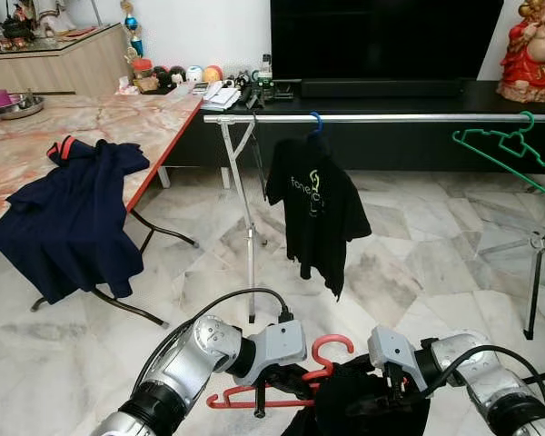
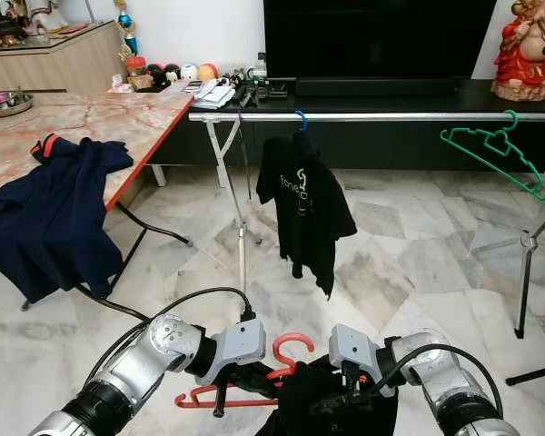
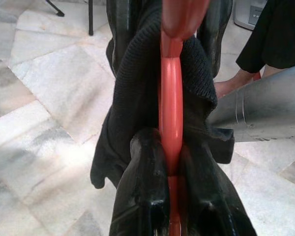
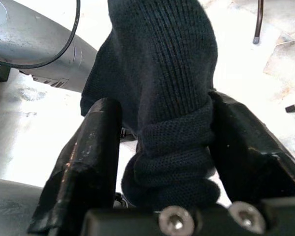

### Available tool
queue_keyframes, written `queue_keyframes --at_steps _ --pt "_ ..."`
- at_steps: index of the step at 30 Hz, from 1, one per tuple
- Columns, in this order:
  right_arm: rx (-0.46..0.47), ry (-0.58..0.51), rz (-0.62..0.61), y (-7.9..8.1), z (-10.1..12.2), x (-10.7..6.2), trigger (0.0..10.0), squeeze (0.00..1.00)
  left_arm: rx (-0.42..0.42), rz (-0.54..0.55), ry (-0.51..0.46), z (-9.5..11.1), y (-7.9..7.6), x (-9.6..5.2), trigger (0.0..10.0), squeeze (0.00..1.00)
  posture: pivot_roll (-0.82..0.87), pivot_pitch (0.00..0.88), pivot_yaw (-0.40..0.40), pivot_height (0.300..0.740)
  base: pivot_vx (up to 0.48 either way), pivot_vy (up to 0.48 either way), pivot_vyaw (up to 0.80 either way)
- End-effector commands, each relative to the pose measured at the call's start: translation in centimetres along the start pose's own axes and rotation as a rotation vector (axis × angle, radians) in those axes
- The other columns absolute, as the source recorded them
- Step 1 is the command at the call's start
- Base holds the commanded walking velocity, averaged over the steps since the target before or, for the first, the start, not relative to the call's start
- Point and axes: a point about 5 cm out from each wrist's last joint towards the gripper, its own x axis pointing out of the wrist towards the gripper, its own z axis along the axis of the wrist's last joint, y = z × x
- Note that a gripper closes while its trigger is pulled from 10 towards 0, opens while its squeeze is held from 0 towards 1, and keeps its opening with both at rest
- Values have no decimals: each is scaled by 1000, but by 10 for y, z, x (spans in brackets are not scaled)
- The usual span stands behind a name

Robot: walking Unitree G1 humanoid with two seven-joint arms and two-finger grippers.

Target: Hang hanger

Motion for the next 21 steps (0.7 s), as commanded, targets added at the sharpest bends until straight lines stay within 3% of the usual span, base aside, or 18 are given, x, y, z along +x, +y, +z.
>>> queue_keyframes --at_steps 1,21 --pt "3 8 11 1 -2 3 0 0 64 6 -37 14 5 0 10000 0 -26 0 28 740 0 0 0" --pt "3 15 68 6 -2 9 0 0 110 25 -49 16 5 2 10000 0 -35 0 28 740 0 0 0"
